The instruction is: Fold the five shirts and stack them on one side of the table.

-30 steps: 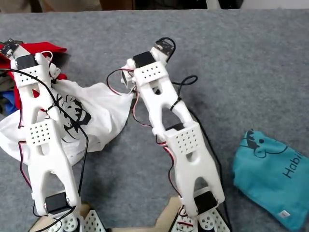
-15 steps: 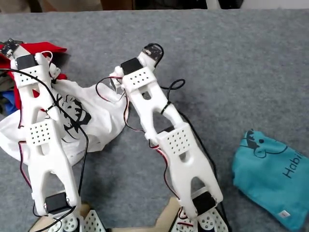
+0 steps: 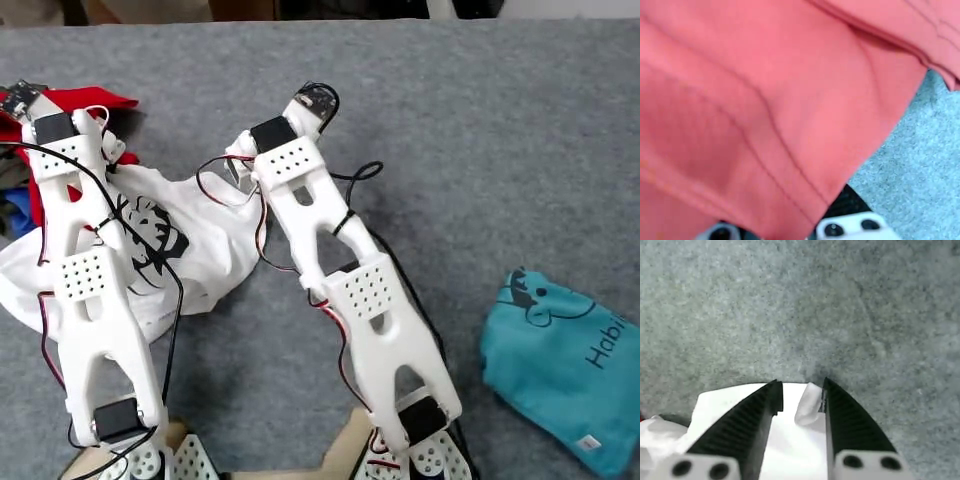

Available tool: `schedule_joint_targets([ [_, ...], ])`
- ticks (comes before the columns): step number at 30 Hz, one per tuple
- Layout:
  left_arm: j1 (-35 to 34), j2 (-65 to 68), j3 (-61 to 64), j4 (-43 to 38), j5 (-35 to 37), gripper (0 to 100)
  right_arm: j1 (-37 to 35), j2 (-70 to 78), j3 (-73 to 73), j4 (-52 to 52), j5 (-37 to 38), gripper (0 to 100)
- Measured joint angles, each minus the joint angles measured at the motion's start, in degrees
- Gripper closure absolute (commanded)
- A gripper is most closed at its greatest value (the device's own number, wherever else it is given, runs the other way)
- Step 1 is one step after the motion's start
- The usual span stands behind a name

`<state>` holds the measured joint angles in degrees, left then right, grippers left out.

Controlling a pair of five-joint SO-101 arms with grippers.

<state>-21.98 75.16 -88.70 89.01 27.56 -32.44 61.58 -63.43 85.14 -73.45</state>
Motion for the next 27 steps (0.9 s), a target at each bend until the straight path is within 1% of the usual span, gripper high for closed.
schedule_joint_targets([
  [7, 0.00, 0.00, 0.00, 0.00, 0.00, 98, 0.00, 1.05, -0.18, 0.00, 0.00, 86.5],
  [12, 0.00, 0.00, 0.00, 0.00, 0.00, 98, 0.00, 2.29, -0.88, 0.00, 0.00, 99.1],
  [21, 0.00, 0.00, 0.00, 0.00, 0.00, 98, 0.00, 2.29, -2.37, 0.00, 1.67, 99.3],
  [27, 0.00, 0.00, 0.00, 0.00, 0.00, 98, 0.00, 2.29, -2.37, 0.00, 4.66, 99.3],
])
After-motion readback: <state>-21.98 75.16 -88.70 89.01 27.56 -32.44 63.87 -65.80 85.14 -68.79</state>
